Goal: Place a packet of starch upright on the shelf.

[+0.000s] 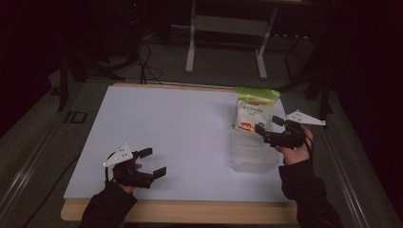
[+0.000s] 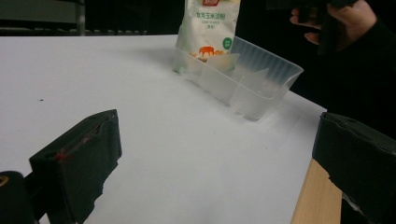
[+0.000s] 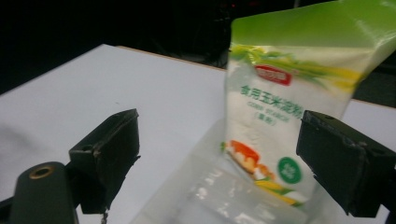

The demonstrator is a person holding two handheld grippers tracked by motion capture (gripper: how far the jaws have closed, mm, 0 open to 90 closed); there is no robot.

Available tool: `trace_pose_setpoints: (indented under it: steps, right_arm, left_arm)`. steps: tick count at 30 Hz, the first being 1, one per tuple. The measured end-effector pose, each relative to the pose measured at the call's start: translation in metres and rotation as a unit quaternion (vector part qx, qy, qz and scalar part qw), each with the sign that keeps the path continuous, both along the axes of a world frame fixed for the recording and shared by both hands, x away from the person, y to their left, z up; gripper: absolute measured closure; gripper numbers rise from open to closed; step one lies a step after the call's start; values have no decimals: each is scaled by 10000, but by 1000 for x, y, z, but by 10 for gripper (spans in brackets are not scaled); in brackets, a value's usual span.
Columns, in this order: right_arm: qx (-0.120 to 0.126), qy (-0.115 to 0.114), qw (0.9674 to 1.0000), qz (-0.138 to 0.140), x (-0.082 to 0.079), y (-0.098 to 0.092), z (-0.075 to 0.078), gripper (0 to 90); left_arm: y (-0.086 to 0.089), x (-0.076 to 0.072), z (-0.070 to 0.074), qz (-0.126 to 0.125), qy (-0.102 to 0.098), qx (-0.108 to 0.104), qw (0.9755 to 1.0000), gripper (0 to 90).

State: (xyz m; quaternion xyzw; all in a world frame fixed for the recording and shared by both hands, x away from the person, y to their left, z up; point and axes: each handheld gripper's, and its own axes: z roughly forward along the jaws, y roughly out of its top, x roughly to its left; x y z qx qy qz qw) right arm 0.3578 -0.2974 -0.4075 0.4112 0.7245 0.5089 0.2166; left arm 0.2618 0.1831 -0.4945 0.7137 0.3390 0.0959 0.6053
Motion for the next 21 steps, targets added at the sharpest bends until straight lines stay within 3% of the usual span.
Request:
trace_pose_setpoints:
  steps: [14, 21]
  right_arm:
    - [-62, -246, 9997, 23, -41, 13, -1, 120]
    - [-90, -302, 9994, 130, -58, 20, -6, 120]
  left_arm:
    - [-2, -1, -2, 4, 18, 130, 9999, 19]
    - [-1, -1, -2, 8, 10, 90, 10000, 19]
